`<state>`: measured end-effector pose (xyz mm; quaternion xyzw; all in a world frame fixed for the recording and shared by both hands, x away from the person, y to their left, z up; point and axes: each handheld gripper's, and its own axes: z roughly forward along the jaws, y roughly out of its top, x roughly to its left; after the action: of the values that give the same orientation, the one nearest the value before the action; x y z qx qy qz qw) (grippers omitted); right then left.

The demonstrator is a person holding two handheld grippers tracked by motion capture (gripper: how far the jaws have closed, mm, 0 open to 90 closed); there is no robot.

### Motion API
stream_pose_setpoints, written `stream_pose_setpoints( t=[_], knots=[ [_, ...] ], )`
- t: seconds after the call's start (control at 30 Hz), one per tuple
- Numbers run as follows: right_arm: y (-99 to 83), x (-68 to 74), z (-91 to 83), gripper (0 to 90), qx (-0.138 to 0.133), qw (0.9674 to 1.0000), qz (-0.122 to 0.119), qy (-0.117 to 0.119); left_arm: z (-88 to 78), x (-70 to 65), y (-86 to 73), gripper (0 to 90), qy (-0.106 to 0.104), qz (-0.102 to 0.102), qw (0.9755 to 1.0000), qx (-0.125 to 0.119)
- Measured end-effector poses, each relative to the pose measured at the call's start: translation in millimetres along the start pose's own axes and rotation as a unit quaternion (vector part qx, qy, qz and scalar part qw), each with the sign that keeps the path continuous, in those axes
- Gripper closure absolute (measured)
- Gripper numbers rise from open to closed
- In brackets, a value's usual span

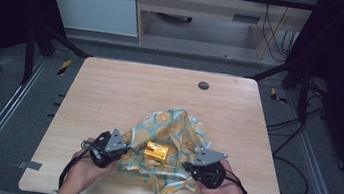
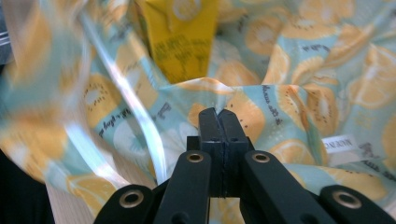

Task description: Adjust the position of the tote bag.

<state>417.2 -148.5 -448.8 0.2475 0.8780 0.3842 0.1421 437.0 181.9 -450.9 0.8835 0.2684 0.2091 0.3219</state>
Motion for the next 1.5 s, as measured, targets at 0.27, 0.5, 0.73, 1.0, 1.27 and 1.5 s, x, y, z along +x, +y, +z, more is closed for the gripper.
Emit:
stream_pose_setpoints(
  t=[0.27,0.5,0.73,1.0,1.27,1.5],
  knots=[
    [-17.5,4.5,4.7,90.0,0.022,0.9997,0.0,0.013,9.1,-9.8,-11.1,89.6,-0.019,0.029,0.9977,0.059],
    [-20.1,9.1,15.0,90.0,0.045,0.9988,-0.008,0.019,14.7,-7.9,-15.6,89.7,-0.016,0.03,0.9961,0.082],
    [-18.6,12.7,18.2,90.0,0.053,0.9983,-0.019,0.016,12.8,-4.0,-17.3,89.8,-0.013,0.011,0.9976,0.067],
    [-18.4,11.9,15.1,90.0,0.049,0.9986,-0.02,0.007,11.1,-9.4,-18.0,89.8,-0.017,0.011,0.9968,0.077],
    [-15.4,10.5,1.6,82.1,0.012,0.9998,-0.014,-0.004,-3.4,-15.1,-16.7,83.0,-0.013,0.018,0.9988,0.043],
    [-6.4,8.1,-27.2,43.0,-0.038,0.9989,0.0,-0.027,-27.5,-2.8,-8.4,41.2,0.033,-0.047,0.9953,-0.078]
  ],
)
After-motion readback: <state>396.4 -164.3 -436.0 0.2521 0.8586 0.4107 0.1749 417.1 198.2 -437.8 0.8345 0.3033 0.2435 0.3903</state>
